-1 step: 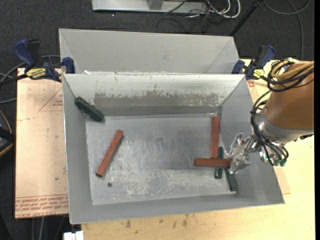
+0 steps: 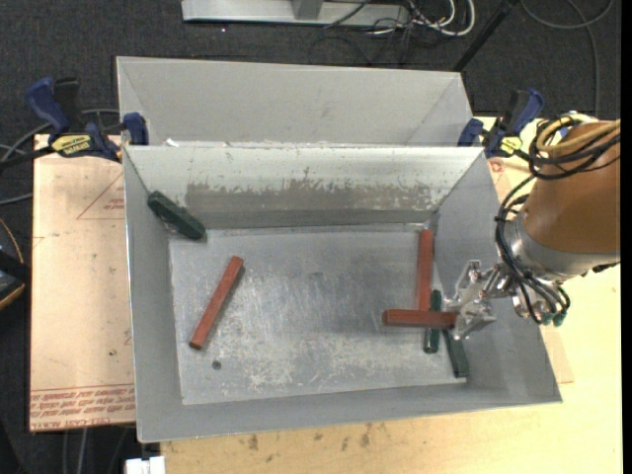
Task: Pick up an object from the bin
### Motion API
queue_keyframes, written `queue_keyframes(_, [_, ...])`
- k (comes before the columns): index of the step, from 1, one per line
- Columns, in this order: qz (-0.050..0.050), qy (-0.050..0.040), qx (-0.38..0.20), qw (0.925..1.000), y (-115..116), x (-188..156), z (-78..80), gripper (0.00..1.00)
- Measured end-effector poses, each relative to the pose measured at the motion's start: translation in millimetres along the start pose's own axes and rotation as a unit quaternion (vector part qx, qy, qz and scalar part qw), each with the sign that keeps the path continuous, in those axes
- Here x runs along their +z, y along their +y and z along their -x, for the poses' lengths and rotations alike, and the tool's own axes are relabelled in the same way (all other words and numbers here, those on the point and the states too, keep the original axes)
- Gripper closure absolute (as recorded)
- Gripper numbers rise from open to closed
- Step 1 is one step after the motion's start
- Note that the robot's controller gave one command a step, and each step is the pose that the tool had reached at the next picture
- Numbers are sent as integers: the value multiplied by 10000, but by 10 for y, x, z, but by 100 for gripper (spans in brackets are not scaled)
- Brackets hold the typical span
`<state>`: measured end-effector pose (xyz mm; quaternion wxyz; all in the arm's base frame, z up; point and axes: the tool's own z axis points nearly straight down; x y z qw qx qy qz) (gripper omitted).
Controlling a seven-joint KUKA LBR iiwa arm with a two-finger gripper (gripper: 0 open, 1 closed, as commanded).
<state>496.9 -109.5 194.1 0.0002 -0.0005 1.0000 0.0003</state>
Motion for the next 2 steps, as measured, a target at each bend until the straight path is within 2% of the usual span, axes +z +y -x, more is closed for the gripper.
queue_keyframes(1, [0, 0, -1, 10000, 1, 0, 0, 100])
queue_keyframes(2, [5, 14, -433, 9991, -33, -350, 42, 100])
